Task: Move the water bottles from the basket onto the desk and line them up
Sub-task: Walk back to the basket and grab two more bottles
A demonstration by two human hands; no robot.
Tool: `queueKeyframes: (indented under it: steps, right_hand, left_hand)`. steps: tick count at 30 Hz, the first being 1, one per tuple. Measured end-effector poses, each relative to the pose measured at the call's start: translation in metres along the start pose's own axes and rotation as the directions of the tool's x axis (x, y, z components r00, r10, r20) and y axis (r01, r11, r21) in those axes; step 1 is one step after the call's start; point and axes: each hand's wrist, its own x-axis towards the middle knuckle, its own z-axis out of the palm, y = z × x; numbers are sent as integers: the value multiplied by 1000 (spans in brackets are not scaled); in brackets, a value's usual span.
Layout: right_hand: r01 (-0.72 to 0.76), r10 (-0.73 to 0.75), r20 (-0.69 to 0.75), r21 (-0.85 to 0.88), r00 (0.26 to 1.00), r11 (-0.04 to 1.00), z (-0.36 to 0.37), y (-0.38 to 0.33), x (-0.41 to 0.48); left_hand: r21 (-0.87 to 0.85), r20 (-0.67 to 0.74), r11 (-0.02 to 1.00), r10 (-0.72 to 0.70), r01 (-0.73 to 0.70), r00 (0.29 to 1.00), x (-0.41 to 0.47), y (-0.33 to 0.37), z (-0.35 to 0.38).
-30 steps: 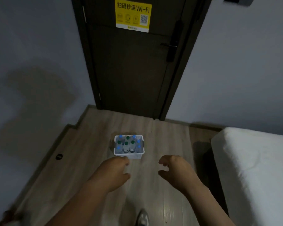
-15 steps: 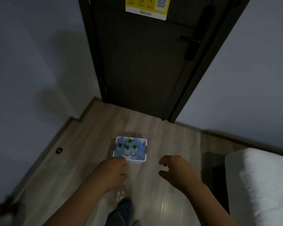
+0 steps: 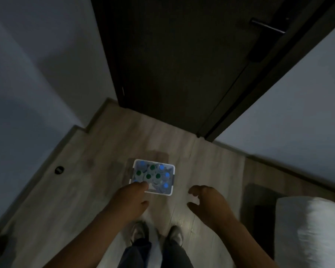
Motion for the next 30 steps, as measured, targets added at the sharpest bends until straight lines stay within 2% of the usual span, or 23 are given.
queueKeyframes:
  steps: [4,13,22,30]
  right_hand:
    - [42,-41,38,-13,998,999,1,14,49]
    - [117,-113,114,-29,987,993,55,58,161]
    - [153,-150,122,-18,981,988,189,110,272]
    - [203,-204,1,61,979,977,315,156,375]
  left_hand:
    - [11,32,999,-32,31,999,39,-7,15]
    - [-129,13,984,-121,122,993,128,-43,93]
    - [-158,-47,978,-142,133,989,228,-114,223]
    - [-146,-206,988,-72,42,976,325,-187,320]
